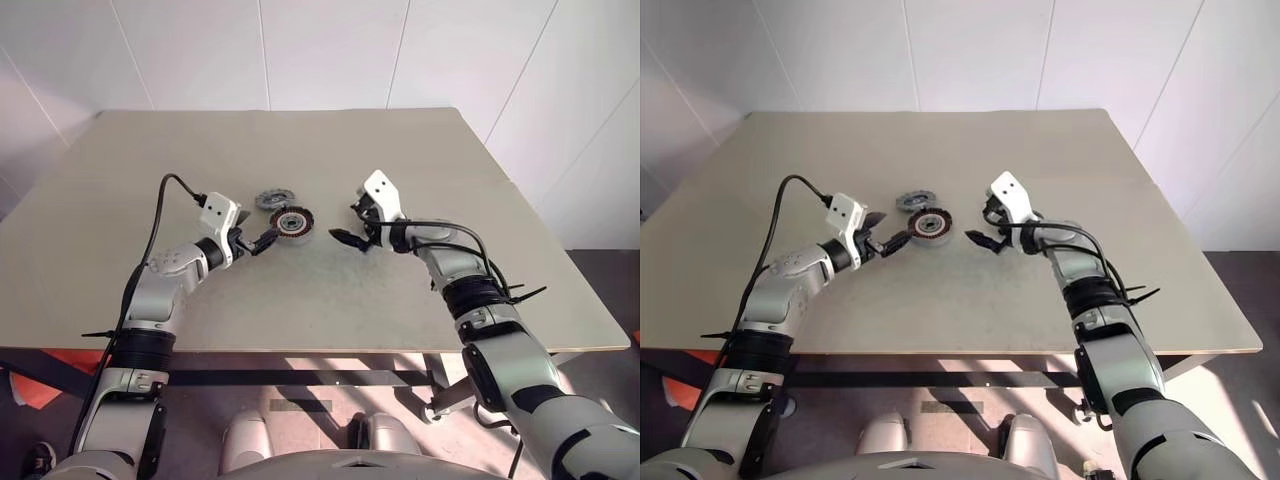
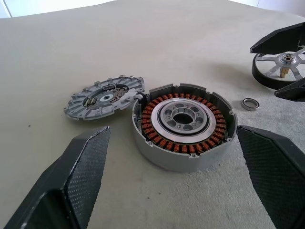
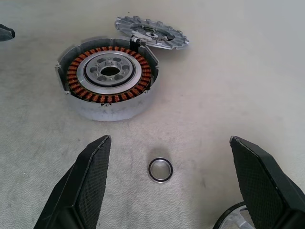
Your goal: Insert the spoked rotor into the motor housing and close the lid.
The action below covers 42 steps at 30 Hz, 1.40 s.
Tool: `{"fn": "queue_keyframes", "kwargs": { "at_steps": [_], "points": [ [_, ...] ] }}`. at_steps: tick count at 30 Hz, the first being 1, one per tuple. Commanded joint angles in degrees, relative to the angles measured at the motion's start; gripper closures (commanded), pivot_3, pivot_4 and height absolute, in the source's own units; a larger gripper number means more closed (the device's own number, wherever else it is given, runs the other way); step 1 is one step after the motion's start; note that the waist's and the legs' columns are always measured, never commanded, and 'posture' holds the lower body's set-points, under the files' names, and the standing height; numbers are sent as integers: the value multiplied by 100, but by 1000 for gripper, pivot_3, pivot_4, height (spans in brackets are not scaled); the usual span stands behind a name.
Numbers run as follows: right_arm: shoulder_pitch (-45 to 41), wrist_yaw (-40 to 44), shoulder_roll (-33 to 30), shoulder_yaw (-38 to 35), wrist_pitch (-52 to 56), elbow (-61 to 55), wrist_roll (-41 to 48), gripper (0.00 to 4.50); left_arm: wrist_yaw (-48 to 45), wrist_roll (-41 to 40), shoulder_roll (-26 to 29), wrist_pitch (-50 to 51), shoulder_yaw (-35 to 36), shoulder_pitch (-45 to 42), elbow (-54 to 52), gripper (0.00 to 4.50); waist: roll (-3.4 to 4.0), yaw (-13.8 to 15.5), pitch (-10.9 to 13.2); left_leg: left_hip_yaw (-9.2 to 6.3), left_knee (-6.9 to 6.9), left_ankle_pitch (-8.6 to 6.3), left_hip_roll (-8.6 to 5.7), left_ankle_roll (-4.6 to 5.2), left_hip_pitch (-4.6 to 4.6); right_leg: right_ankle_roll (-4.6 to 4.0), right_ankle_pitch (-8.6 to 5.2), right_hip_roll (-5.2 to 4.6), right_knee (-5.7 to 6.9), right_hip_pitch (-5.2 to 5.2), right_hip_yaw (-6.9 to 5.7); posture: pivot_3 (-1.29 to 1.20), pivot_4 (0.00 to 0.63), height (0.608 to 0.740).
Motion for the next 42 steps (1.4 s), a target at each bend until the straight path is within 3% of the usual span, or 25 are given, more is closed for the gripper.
{"fn": "queue_keyframes", "kwargs": {
  "at_steps": [1, 11, 28, 41, 42],
  "points": [
    [-12, -54, -61, -92, -60, -157, 29, 0, -46, -25, 51, -43, 21, -158, -104, 11, 0, 0, 0, 0, 0, 0, 0, 0, 0, 0, 0, 0, 0, 0, 0, 0, 0, 740],
    [-221, 140, -202, 165, -433, -64, -210, 0, -39, -19, 154, -79, 122, -200, -34, 11, 1, -4, 1, 0, 0, 0, 0, 0, 0, 0, 0, 0, 1, 0, 0, 0, 0, 740],
    [-2358, 1147, 802, 1566, -2750, 2719, -1734, 0, 549, -196, 69, 110, 465, 1091, -1134, 11, 7, -147, 4, -2, 1, -3, 9, 4, -11, -7, -4, 2, 1, -6, -10, 0, 0, 740],
    [-3047, 610, 1267, 1958, -2330, 3648, -2732, 0, 845, -172, -199, 151, 312, 1418, -1496, 11, 15, -154, 9, -2, 2, -3, 22, 3, -8, -13, -7, 9, 6, -6, -12, 0, 0, 740],
    [-3049, 576, 1298, 1933, -2262, 3670, -2741, 183, 851, -174, -201, 154, 314, 1436, -1513, 2, 16, -155, 10, -2, 2, -3, 22, 3, -8, -13, -7, 9, 6, -6, -13, 0, 0, 740]
  ]
}}
